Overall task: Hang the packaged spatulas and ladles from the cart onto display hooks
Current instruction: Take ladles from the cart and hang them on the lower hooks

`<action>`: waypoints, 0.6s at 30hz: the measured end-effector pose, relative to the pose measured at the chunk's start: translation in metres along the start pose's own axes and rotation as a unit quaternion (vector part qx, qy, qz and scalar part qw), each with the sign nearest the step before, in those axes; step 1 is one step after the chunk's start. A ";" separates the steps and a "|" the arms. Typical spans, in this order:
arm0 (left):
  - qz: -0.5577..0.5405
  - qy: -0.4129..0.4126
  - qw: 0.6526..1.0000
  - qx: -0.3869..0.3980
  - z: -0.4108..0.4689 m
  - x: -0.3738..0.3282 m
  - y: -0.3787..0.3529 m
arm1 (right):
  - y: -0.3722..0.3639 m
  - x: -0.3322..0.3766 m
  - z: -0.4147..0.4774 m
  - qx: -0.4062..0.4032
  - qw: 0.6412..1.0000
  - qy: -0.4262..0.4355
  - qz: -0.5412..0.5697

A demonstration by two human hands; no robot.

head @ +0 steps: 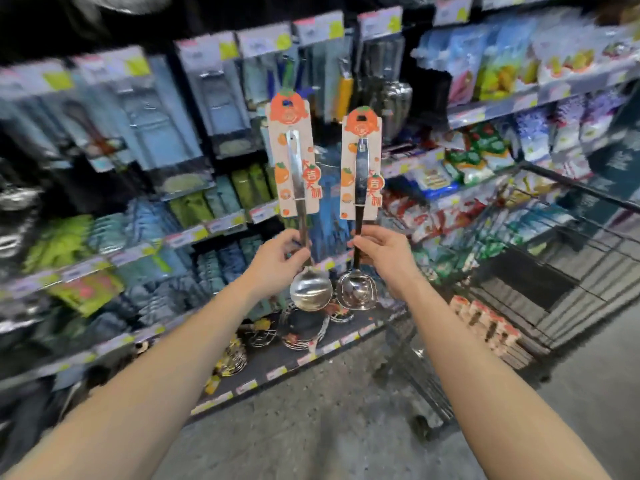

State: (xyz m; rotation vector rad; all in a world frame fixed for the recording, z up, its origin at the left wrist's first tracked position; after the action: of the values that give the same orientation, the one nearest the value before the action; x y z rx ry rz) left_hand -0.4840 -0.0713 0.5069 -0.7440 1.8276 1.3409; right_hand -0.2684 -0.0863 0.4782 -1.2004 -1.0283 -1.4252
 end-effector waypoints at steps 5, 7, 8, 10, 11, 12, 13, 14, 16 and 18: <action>-0.020 0.032 0.997 -0.067 -0.071 0.064 0.099 | -0.126 0.021 -0.034 0.076 0.997 0.021 -0.004; -0.035 0.039 0.994 -0.094 -0.108 0.090 0.140 | -0.182 0.031 -0.056 0.101 0.994 0.028 -0.013; -0.039 0.045 0.993 -0.107 -0.128 0.104 0.160 | -0.212 0.035 -0.069 0.119 0.992 0.029 -0.015; -0.026 0.055 0.989 -0.136 -0.168 0.133 0.203 | -0.271 0.044 -0.095 0.147 0.989 0.030 -0.010; -0.023 0.058 0.987 -0.148 -0.188 0.150 0.224 | -0.300 0.049 -0.107 0.162 0.986 0.033 -0.009; -0.027 0.065 0.985 -0.160 -0.208 0.166 0.244 | -0.328 0.053 -0.119 0.176 0.983 0.041 -0.007; -0.028 0.075 0.981 -0.177 -0.228 0.184 0.264 | -0.356 0.060 -0.131 0.190 0.981 0.048 -0.008; -0.020 0.087 0.977 -0.196 -0.246 0.202 0.284 | -0.382 0.067 -0.144 0.199 0.978 0.055 -0.008; -0.018 0.106 0.969 -0.224 -0.282 0.233 0.320 | -0.432 0.077 -0.166 0.230 0.971 0.068 -0.023; -0.040 0.121 0.962 -0.241 -0.314 0.261 0.351 | -0.478 0.081 -0.185 0.255 0.964 0.070 -0.028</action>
State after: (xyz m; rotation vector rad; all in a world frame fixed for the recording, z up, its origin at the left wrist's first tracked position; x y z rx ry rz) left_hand -0.9801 -0.2789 0.5338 -1.2709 1.6369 1.7271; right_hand -0.7736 -0.1965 0.5213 -0.6918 -1.2397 -1.1675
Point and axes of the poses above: each hand's wrist, its own z-axis towards the middle knuckle, its own y-axis out of the back of the hand, x = y × z, the point moved 9 cm from there along z, towards the middle knuckle, and after that the axes turned 13 degrees about y, right-handed, at the moved point
